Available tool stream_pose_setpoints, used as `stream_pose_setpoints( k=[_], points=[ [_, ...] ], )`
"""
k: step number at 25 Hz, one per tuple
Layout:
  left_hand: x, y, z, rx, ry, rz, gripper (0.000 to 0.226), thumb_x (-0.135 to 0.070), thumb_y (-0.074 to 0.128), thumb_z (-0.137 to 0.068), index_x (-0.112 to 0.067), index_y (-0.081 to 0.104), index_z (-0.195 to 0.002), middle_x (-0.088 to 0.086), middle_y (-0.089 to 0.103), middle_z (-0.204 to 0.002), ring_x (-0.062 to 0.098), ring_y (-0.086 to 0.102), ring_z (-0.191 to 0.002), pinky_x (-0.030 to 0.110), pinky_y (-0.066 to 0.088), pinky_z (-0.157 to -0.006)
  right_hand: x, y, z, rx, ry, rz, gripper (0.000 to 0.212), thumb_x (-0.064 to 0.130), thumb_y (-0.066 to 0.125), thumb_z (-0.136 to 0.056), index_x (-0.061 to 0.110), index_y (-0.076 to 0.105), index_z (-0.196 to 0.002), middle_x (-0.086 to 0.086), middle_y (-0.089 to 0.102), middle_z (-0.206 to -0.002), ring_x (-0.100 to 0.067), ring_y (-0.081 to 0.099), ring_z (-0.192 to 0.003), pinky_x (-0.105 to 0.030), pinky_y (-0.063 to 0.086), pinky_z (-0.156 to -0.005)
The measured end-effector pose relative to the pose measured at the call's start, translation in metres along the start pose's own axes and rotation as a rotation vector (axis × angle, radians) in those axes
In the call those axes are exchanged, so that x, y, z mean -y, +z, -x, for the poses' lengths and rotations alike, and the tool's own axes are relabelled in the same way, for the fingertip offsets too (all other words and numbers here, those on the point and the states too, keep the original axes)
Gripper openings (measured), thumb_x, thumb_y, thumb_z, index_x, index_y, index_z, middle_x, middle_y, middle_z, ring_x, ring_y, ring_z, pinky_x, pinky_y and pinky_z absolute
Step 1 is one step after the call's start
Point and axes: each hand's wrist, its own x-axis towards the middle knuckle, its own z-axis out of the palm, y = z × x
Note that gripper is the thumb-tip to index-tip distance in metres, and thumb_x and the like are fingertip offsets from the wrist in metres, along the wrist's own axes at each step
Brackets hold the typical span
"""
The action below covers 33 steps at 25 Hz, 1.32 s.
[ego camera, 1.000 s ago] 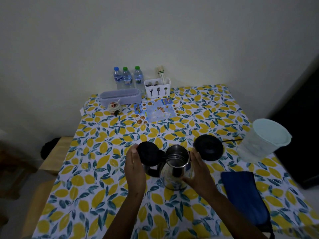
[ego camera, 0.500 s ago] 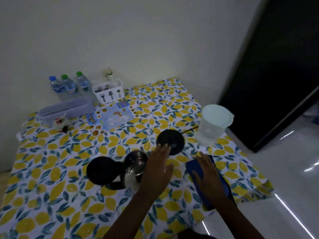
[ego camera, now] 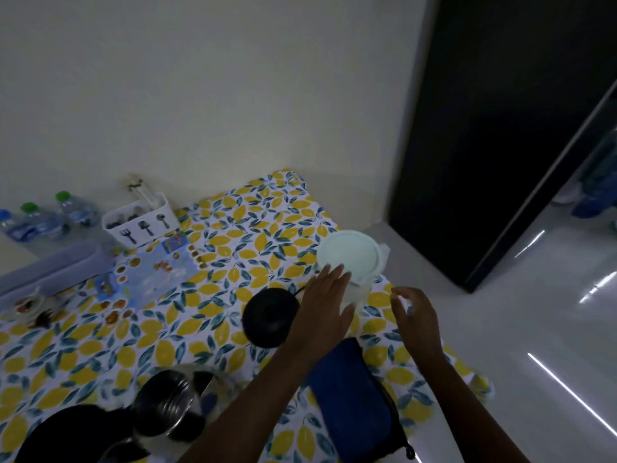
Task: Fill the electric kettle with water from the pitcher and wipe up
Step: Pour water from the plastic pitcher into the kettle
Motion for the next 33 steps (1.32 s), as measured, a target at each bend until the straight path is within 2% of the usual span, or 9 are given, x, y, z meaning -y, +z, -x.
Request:
stream_pose_setpoints(
  k=[6,10,14,16,18,21,23,27,33],
  points=[
    [-0.005,0.019,-0.083,0.156,-0.101,-0.114,0.076,-0.059,0.039,-0.089,-0.008,0.027,-0.145,0.012,0.019,-0.158,0.032,0.005,-0.147,0.053,0.010,-0.118,0.006,0.011,-0.102,0.050,0.243,-0.214,0.019,0.026,0.049,-0.094,0.011,0.061,-0.090,-0.005,0.062,-0.088,-0.020,0.057,-0.082,-0.029,0.040,-0.066],
    [-0.002,0.036,-0.111,0.307,-0.205,-0.219,0.092,-0.068,0.048,-0.082,-0.013,0.015,-0.149,0.011,0.004,-0.161,0.039,-0.004,-0.145,0.058,0.002,-0.114,-0.002,0.037,-0.145,0.230,0.320,-0.287,0.025,0.028,0.045,-0.096,0.012,0.064,-0.097,-0.002,0.063,-0.099,-0.018,0.057,-0.090,-0.025,0.038,-0.071],
    [0.008,0.054,-0.104,0.249,-0.142,-0.309,0.083,-0.063,0.031,-0.081,-0.013,0.027,-0.146,0.020,0.022,-0.156,0.051,0.016,-0.140,0.068,0.016,-0.108,-0.017,0.049,-0.157,0.443,0.292,-0.223,0.028,0.023,0.041,-0.099,0.007,0.063,-0.105,-0.002,0.058,-0.099,-0.016,0.052,-0.091,-0.024,0.037,-0.078],
    [0.011,0.055,-0.105,0.246,-0.122,-0.326,0.078,-0.058,0.035,-0.085,-0.012,0.025,-0.147,0.020,0.018,-0.157,0.051,0.013,-0.140,0.067,0.014,-0.108,-0.019,0.049,-0.160,0.474,0.357,-0.332,0.026,0.027,0.045,-0.097,0.007,0.062,-0.101,-0.005,0.059,-0.091,-0.019,0.054,-0.080,-0.031,0.043,-0.068],
    [0.011,0.056,-0.105,0.257,-0.091,-0.355,0.077,-0.051,0.049,-0.087,-0.011,0.022,-0.147,0.021,0.016,-0.157,0.051,0.011,-0.141,0.067,0.016,-0.110,-0.020,0.051,-0.164,0.502,0.381,-0.361,0.021,0.025,0.046,-0.096,0.009,0.060,-0.095,-0.002,0.057,-0.080,-0.013,0.052,-0.066,-0.026,0.041,-0.058],
    [0.011,0.057,-0.102,0.263,-0.063,-0.403,0.078,-0.050,0.054,-0.086,-0.010,0.024,-0.146,0.022,0.021,-0.156,0.051,0.016,-0.140,0.065,0.022,-0.110,-0.021,0.056,-0.162,0.469,0.359,-0.367,0.020,0.015,0.044,-0.095,0.008,0.060,-0.086,-0.001,0.055,-0.074,-0.005,0.048,-0.055,-0.020,0.038,-0.050],
    [0.012,0.057,-0.100,0.266,-0.054,-0.403,0.077,-0.050,0.054,-0.085,-0.010,0.026,-0.145,0.021,0.023,-0.155,0.050,0.018,-0.140,0.064,0.023,-0.110,-0.024,0.057,-0.156,0.430,0.317,-0.374,0.023,0.011,0.044,-0.094,0.001,0.059,-0.081,-0.011,0.055,-0.076,-0.010,0.049,-0.054,-0.021,0.038,-0.046],
    [0.012,0.053,-0.096,0.253,-0.025,-0.394,0.075,-0.053,0.052,-0.087,-0.011,0.028,-0.145,0.019,0.026,-0.155,0.048,0.021,-0.140,0.062,0.023,-0.110,-0.030,0.052,-0.146,0.433,0.270,-0.341,0.028,0.027,0.043,-0.093,0.009,0.059,-0.078,-0.012,0.060,-0.081,-0.022,0.055,-0.070,-0.032,0.043,-0.061],
    [0.008,0.044,-0.074,0.288,0.018,-0.383,0.068,-0.050,0.042,-0.093,-0.013,0.023,-0.147,0.014,0.024,-0.157,0.044,0.022,-0.141,0.058,0.030,-0.110,-0.020,0.042,-0.108,0.239,0.379,-0.513,0.017,0.023,0.053,-0.089,0.015,0.060,-0.076,-0.002,0.053,-0.065,-0.008,0.042,-0.047,-0.024,0.034,-0.045]
  ],
)
